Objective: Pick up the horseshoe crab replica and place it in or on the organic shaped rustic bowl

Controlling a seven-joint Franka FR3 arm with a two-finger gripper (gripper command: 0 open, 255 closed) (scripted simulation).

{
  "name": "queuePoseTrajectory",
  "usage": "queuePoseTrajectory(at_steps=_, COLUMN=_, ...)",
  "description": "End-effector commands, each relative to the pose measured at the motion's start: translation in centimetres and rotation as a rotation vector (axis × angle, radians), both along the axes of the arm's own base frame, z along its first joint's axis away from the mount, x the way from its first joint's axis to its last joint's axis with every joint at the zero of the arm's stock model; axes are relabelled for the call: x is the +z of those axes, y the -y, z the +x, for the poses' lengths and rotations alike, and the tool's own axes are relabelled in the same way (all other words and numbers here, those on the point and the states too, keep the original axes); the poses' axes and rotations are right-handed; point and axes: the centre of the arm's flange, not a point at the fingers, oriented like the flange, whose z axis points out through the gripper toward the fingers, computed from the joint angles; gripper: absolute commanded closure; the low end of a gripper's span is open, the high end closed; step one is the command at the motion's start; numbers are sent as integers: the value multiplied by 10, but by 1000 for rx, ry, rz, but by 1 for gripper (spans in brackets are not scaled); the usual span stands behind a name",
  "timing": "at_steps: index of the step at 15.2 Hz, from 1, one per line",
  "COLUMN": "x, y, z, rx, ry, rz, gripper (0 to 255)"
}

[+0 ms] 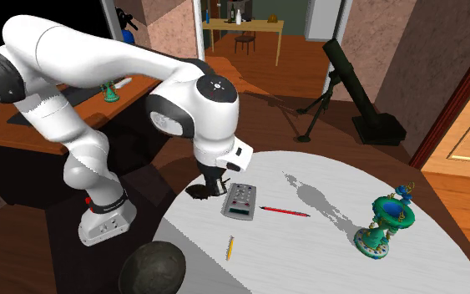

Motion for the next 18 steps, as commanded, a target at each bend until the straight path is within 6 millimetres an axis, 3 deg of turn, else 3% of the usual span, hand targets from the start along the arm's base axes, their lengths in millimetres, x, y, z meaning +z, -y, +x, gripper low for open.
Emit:
queuePoseTrajectory(at_steps=1, x=0, y=8, z=-28, rx=1, ry=0, rz=0, gripper=255)
queuePoseTrajectory(at_steps=15, x=8, y=54, z=-207, rx=1, ry=0, rz=0, gripper=255)
queuePoseTrajectory(at_steps=18, x=-2, y=56, z=-216, rx=1, ry=0, rz=0, gripper=255)
